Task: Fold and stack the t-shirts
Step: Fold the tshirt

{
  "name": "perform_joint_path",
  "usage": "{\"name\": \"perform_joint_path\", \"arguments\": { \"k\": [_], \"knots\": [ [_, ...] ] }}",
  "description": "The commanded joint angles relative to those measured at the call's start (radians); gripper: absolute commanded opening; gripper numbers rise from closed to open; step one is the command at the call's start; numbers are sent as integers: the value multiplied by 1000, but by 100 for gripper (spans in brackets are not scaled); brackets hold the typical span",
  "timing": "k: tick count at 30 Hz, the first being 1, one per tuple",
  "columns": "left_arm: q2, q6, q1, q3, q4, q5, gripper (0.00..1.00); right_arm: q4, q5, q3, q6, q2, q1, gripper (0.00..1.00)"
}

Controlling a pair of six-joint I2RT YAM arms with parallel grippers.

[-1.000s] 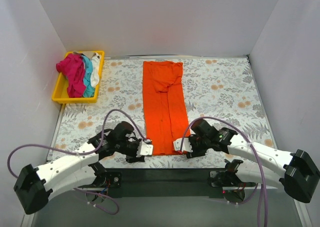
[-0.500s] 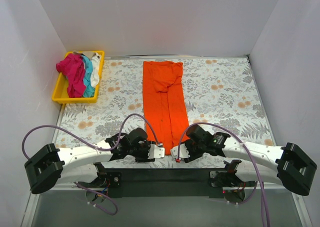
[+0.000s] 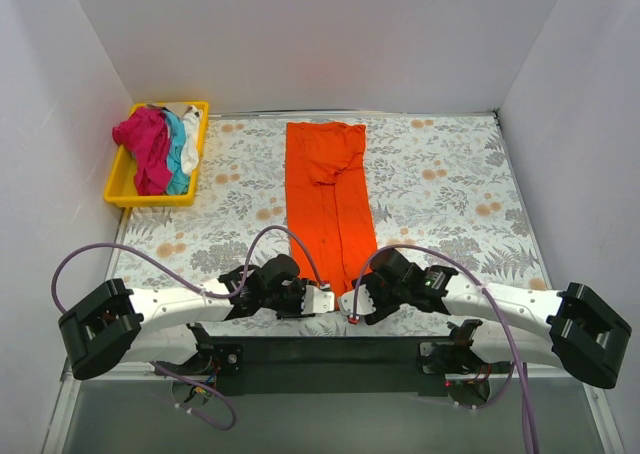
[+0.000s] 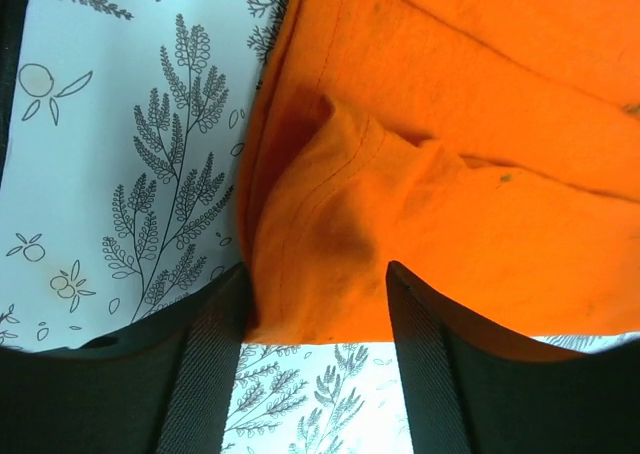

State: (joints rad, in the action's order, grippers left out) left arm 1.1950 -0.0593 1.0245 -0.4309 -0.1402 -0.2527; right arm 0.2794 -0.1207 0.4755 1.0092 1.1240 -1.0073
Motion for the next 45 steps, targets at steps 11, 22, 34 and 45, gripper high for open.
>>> {"name": "perform_joint_path", "arguments": {
  "k": [11, 22, 34, 45],
  "knots": [
    [25, 19, 3, 23, -22, -23, 7, 57, 6, -75, 6, 51, -34, 34],
    [-26, 18, 3, 34, -33, -31, 0, 85, 13, -80, -40, 7, -34, 1],
    [-140, 1, 3, -17, -150, -100, 0, 216, -25, 18, -72, -73, -34, 1],
    [-195, -37, -55, -75, -210, -143, 0, 231, -8, 72, -64, -60, -24, 1]
  ]
}}
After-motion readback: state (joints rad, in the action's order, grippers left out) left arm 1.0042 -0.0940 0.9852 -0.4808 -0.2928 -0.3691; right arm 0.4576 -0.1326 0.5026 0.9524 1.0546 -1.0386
